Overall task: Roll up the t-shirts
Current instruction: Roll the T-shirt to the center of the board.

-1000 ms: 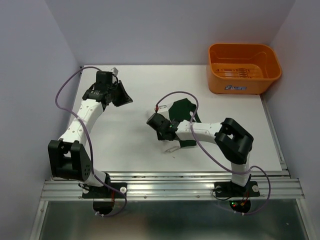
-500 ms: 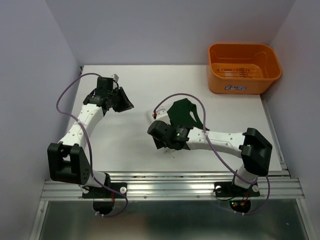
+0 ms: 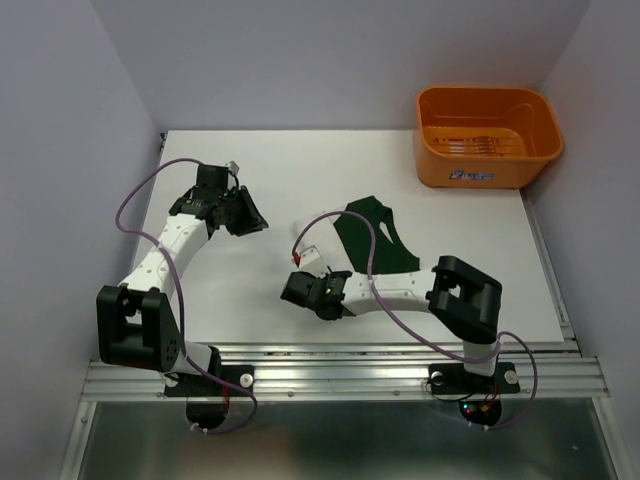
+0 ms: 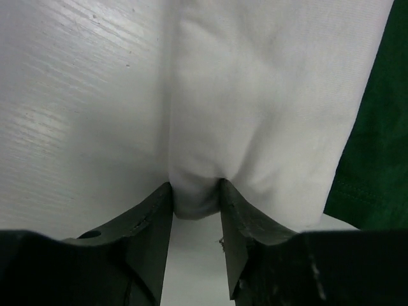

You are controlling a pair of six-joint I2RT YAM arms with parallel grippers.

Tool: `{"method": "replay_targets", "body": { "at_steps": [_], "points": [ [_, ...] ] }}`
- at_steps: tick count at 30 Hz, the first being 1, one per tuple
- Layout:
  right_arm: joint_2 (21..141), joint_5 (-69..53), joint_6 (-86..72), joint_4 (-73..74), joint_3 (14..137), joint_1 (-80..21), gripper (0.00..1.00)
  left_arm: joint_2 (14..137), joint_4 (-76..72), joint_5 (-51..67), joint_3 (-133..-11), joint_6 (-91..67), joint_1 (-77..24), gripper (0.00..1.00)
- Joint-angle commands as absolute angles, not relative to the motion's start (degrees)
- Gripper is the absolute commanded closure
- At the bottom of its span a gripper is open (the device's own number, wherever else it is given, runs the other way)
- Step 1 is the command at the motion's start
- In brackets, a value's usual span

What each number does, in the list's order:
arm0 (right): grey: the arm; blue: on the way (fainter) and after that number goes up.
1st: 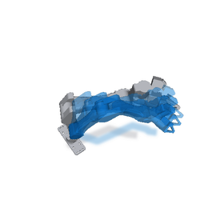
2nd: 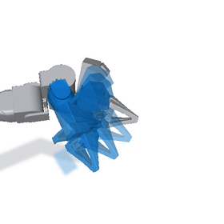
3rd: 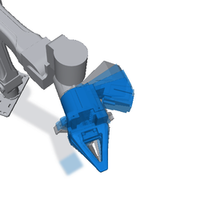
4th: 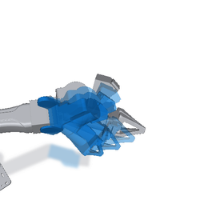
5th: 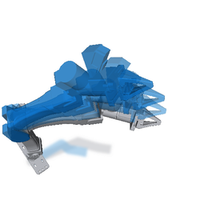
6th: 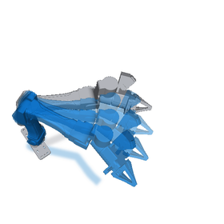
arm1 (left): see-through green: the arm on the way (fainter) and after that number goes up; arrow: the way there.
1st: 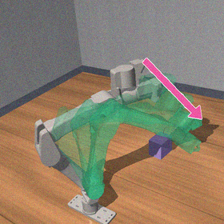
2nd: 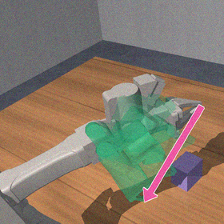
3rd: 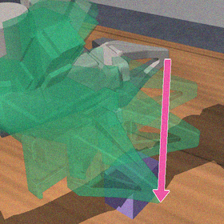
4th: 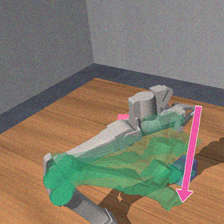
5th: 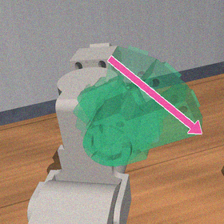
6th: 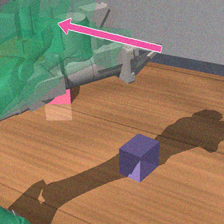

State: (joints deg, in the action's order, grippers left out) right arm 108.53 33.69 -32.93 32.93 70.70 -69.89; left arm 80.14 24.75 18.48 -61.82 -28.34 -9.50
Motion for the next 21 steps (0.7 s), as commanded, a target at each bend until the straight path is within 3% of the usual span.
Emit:
{"method": "replay_targets", "body": {
  "at_steps": [1, 3, 4, 5, 6, 7, 10, 16, 21],
  "points": [
    [110.30, 38.66, -35.41, 33.66, 69.96, -70.22, 0.64, 78.75, 22.50, 19.69, -60.56, -27.95, -9.14, 0.69],
    [110.39, 39.81, -36.21, 33.31, 69.79, -70.22, 0.79, 78.84, 21.80, 20.21, -59.51, -28.12, -9.14, 0.67],
    [109.26, 39.90, -36.38, 32.70, 69.09, -70.22, 0.85, 78.75, 21.36, 20.91, -58.98, -28.21, -9.14, 0.59],
    [108.47, 39.99, -36.39, 31.39, 68.65, -70.22, 0.95, 78.75, 20.75, 21.35, -58.37, -28.30, -9.14, 0.57],
    [107.59, 39.73, -36.21, 30.51, 68.21, -70.22, 0.98, 78.66, 19.35, 22.05, -56.88, -28.74, -9.14, 0.53],
    [105.32, 39.29, -36.04, 29.45, 67.59, -70.22, 0.99, 78.66, 18.55, 23.28, -56.00, -29.00, -9.14, 0.43],
    [102.14, 37.71, -35.25, 25.67, 65.31, -70.22, 0.99, 79.27, 14.25, 26.97, -52.39, -29.62, -9.49, 0.24],
    [95.72, 34.90, -34.10, 21.10, 62.41, -69.70, 0.99, 83.05, 5.83, 31.01, -48.00, -32.16, -12.13, 0.08],
    [91.94, 32.96, -33.93, 18.90, 60.12, -69.70, 0.99, 86.30, 0.44, 31.55, -46.23, -34.80, -14.15, 0.05]
  ]
}}
